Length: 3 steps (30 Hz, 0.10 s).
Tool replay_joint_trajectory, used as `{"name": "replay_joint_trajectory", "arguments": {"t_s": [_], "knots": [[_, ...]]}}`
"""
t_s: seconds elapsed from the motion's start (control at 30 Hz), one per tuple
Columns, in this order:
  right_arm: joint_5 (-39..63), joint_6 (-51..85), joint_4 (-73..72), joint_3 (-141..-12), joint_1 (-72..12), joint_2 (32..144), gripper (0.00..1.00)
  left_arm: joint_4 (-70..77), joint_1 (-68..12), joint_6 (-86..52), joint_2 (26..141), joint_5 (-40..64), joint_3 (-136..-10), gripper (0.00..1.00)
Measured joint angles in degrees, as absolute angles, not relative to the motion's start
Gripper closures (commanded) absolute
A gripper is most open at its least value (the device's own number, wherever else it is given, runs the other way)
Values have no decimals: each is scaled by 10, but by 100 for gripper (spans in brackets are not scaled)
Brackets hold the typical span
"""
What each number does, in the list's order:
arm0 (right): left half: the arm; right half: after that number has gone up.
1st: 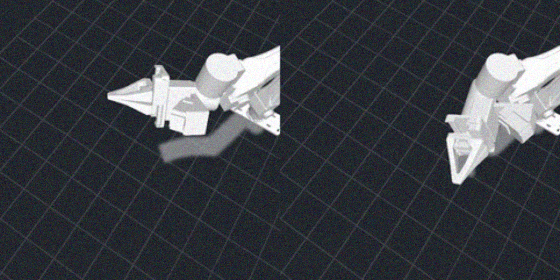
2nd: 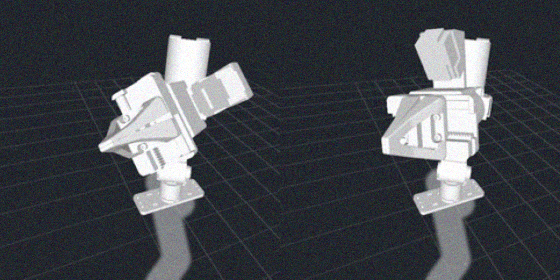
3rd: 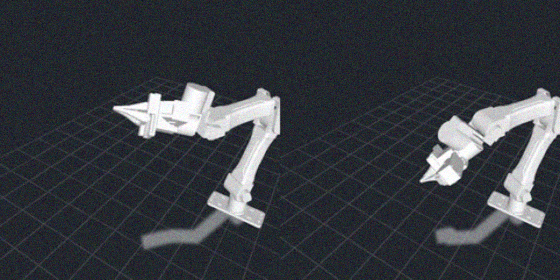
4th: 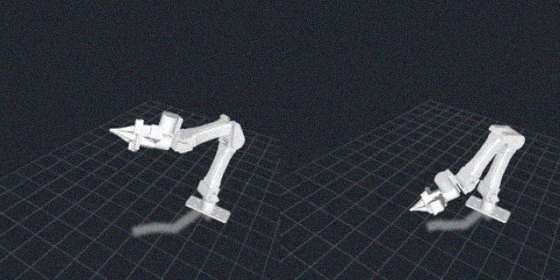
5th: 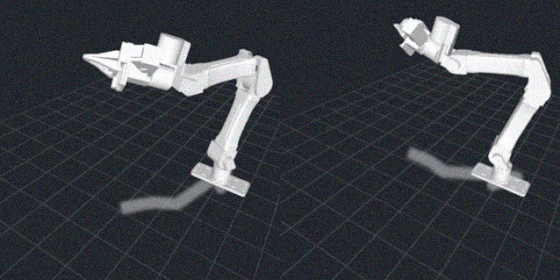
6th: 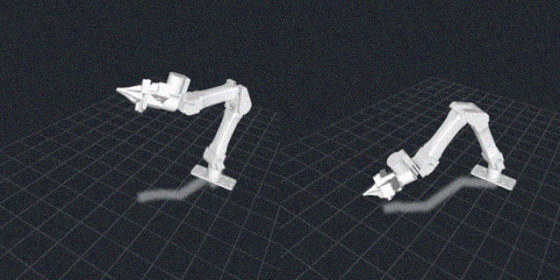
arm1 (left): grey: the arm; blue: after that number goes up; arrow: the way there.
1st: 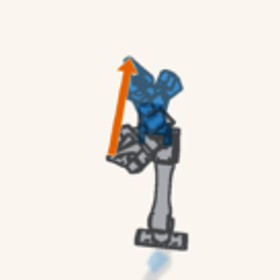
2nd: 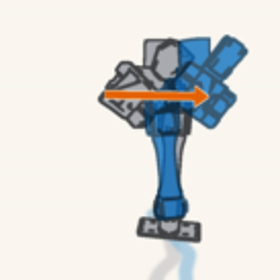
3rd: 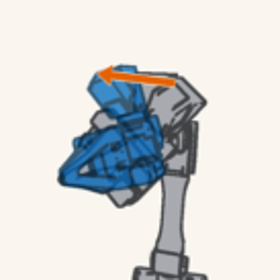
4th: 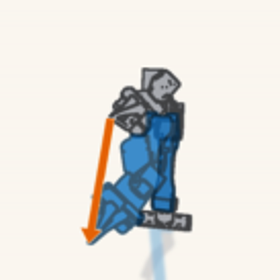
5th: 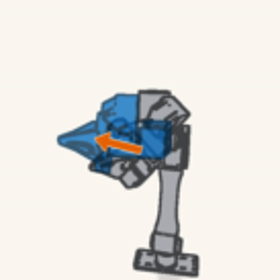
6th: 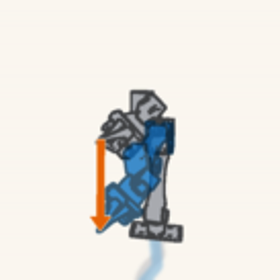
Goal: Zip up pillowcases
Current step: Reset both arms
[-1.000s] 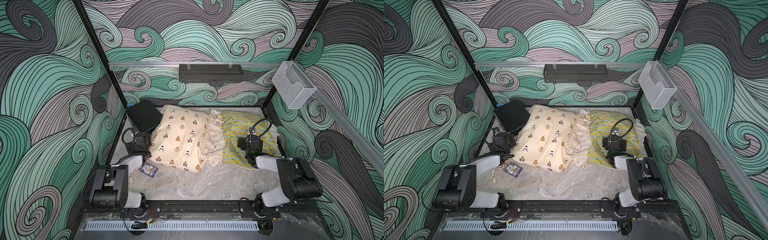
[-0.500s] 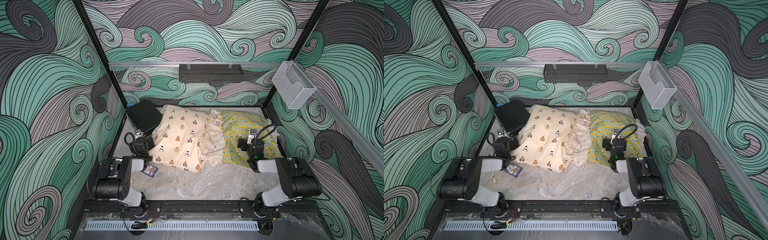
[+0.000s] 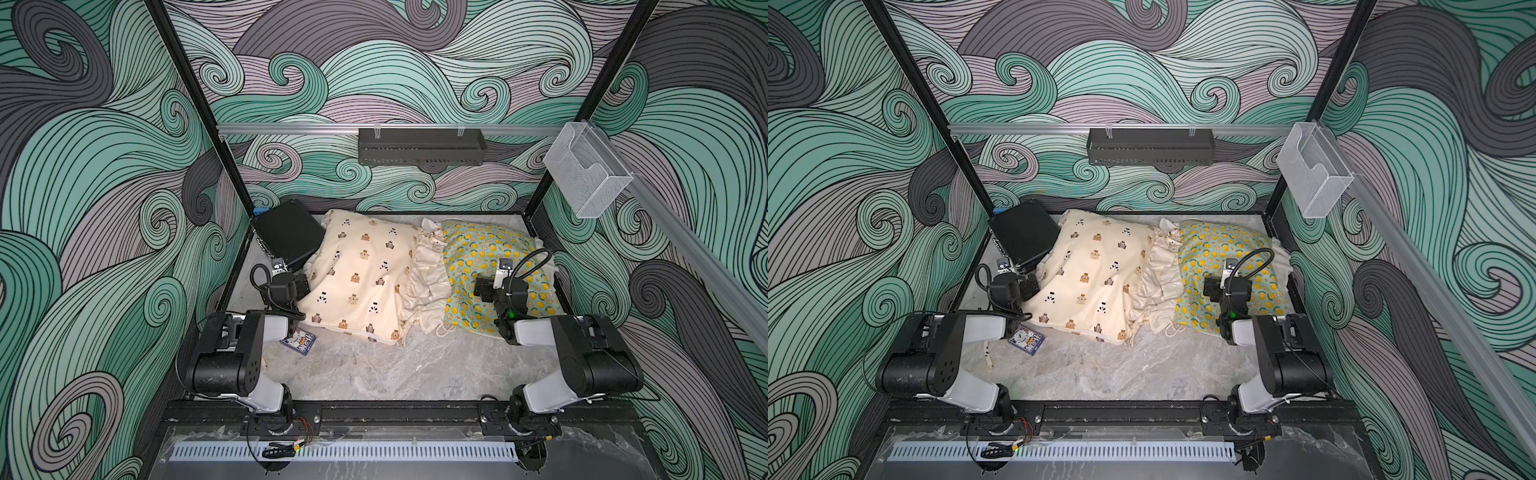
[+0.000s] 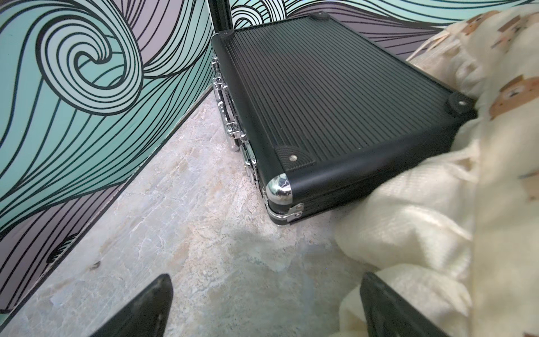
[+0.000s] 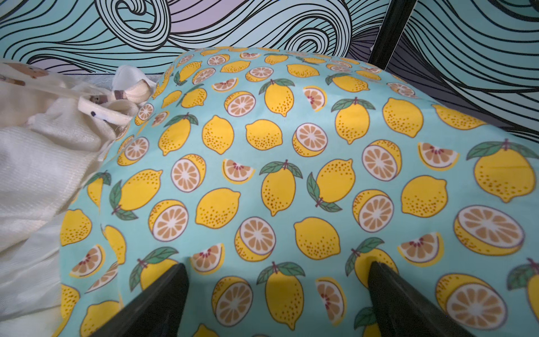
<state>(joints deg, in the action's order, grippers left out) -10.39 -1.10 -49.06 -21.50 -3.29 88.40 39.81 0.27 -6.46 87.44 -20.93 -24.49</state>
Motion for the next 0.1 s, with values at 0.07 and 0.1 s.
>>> {"name": "replay_joint_trajectory", "arguments": {"t_s": [0.07,0.1], "knots": [[-103,-11,-491,-215,-33,884,1,398,3,-65,874,-209,-245,1],[-103,-11,-491,-216,-33,884,1,398,3,-65,874,-209,-245,1]]}}
